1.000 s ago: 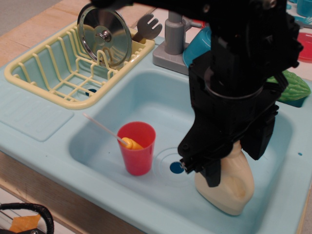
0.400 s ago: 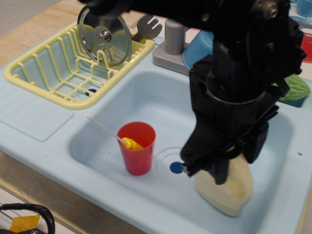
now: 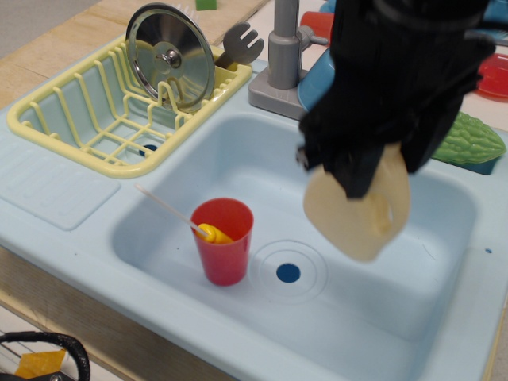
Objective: Put detergent from sink into drying rack
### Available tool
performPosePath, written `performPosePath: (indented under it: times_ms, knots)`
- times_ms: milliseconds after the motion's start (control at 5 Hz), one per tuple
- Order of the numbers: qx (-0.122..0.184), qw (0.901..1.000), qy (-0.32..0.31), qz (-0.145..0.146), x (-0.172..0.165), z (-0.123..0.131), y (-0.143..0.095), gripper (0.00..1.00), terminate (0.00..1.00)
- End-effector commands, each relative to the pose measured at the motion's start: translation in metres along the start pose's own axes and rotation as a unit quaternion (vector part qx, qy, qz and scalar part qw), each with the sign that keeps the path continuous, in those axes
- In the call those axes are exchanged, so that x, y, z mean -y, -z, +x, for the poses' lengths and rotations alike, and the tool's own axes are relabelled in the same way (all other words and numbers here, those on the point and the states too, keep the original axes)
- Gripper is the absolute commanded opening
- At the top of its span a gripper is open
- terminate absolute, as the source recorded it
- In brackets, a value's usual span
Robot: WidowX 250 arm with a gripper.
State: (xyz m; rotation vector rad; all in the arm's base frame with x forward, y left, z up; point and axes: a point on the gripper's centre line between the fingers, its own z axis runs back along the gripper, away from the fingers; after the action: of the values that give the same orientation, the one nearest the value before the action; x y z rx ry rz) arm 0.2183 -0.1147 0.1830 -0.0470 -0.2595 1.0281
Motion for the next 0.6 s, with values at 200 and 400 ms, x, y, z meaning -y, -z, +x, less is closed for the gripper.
performPosePath:
  times_ms: [200, 400]
  knots:
    - [0.057, 0.9978, -0.025, -0.022, -0.020, 0.083, -0.031, 0.00, 0.00]
    - [0.062, 0.9974, -0.027, -0.023, -0.037, 0.120, -0.035, 0.00, 0.00]
